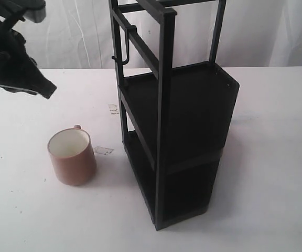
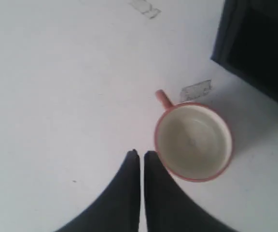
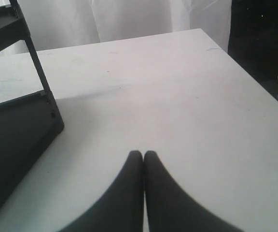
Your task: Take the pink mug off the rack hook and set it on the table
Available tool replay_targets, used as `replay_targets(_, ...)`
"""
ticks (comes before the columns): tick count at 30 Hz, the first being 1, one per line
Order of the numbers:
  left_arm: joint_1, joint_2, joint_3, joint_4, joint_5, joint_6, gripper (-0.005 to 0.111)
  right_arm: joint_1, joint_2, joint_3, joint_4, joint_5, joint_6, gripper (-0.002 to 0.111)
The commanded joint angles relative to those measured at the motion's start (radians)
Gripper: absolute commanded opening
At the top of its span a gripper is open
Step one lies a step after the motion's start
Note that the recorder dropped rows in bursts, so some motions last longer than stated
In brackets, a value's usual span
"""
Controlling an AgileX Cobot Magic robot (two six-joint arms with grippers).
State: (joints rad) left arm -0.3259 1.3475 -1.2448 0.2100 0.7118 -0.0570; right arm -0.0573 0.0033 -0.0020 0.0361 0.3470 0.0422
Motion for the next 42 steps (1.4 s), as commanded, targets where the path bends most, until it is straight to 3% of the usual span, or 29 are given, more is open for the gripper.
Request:
replay_targets(1, 0.03, -0.087, 0.205, 0.307, -0.164, -0.335, 0.0, 0.007, -0.003, 0.002, -0.005, -0.006, -0.008, 0.0)
replay_targets(4, 0.15, -0.191, 0.401, 0.515, -0.36, -0.728, 0.0, 0.007, -0.003, 0.002, -0.005, -0.006, -0.008, 0.0)
replay_targets(5, 0.174, -0.214, 0.428, 0.537, -0.395, -0.773, 0.0, 0.007, -0.003, 0.002, -0.005, -0.006, -0.008, 0.0)
replay_targets(7, 0.29, -0.331, 0.54, 0.629, -0.525, -0.933, 0.0, 0.007, -0.003, 0.002, -0.005, -0.006, -0.008, 0.0)
replay_targets(12, 0.438, -0.585, 0.676, 0.72, -0.573, -1.115, 0.0, 0.007, -0.003, 0.002, -0.005, -0.006, -0.008, 0.0)
replay_targets(17, 0.442, -0.882, 0.785, 0.741, -0.562, -1.121, 0.0, 0.007, -0.003, 0.002, -0.008, -0.006, -0.008, 0.0)
replay_targets(26, 0.442, -1.211, 0.812, 0.739, -0.474, -1.054, 0.0, 0.007, -0.003, 0.002, -0.008, -0.006, -0.008, 0.0)
replay_targets(31, 0.433, -1.254, 0.832, 0.727, -0.431, -1.044, 0.0, 0.007, -0.003, 0.002, -0.008, -0.006, -0.008, 0.0)
replay_targets(36, 0.429, -1.235, 0.946, 0.725, -0.387, -1.054, 0.0, 0.007, -0.003, 0.002, -0.008, -0.006, -0.008, 0.0)
replay_targets(42, 0.429, -1.235, 1.087, 0.752, -0.324, -1.373, 0.0, 0.007, -0.003, 0.002, -0.008, -0.006, -0.008, 0.0)
